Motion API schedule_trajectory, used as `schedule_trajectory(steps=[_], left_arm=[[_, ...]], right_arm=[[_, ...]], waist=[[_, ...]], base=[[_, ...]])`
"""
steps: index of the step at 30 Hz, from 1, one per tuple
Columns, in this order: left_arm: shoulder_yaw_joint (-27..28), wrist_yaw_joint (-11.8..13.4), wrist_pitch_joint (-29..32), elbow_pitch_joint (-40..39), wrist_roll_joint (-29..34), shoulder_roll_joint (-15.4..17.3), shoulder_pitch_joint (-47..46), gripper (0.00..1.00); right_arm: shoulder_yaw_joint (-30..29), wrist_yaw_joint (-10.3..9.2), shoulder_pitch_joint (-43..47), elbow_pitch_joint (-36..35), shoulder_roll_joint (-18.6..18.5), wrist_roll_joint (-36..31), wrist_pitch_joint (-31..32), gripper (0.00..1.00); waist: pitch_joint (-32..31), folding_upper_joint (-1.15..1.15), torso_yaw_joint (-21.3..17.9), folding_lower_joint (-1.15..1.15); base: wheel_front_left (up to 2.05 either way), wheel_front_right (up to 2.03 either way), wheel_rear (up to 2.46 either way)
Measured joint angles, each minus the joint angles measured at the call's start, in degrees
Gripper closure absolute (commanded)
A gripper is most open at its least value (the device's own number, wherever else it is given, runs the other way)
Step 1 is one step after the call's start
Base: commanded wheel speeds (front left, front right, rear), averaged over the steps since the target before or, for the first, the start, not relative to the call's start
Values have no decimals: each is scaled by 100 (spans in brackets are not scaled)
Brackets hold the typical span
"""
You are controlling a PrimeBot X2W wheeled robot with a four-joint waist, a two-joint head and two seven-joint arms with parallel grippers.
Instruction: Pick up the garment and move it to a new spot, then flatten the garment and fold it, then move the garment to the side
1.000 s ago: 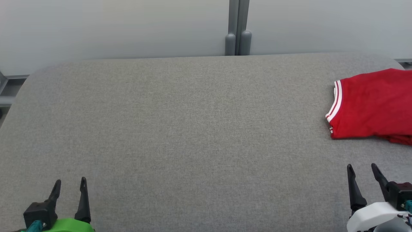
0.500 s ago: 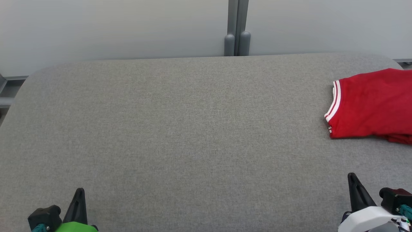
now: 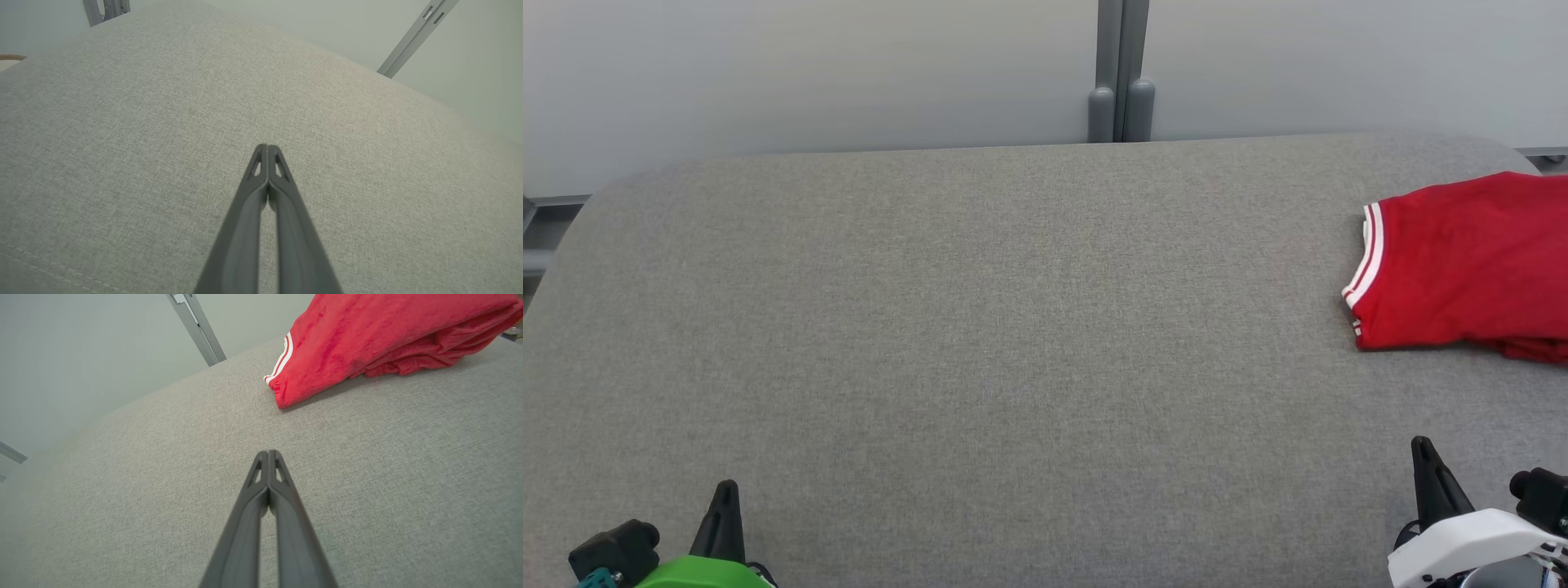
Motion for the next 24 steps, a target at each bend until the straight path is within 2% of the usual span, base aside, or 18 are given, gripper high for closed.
schedule_trajectory(steps=[24], left_arm=[[353, -303, 474, 5, -1493, -199, -179, 100]], right_arm=[[-356, 304, -378, 116, 188, 1718, 439, 100]], waist=[[-9, 0, -54, 0]], base=[[0, 0, 0]])
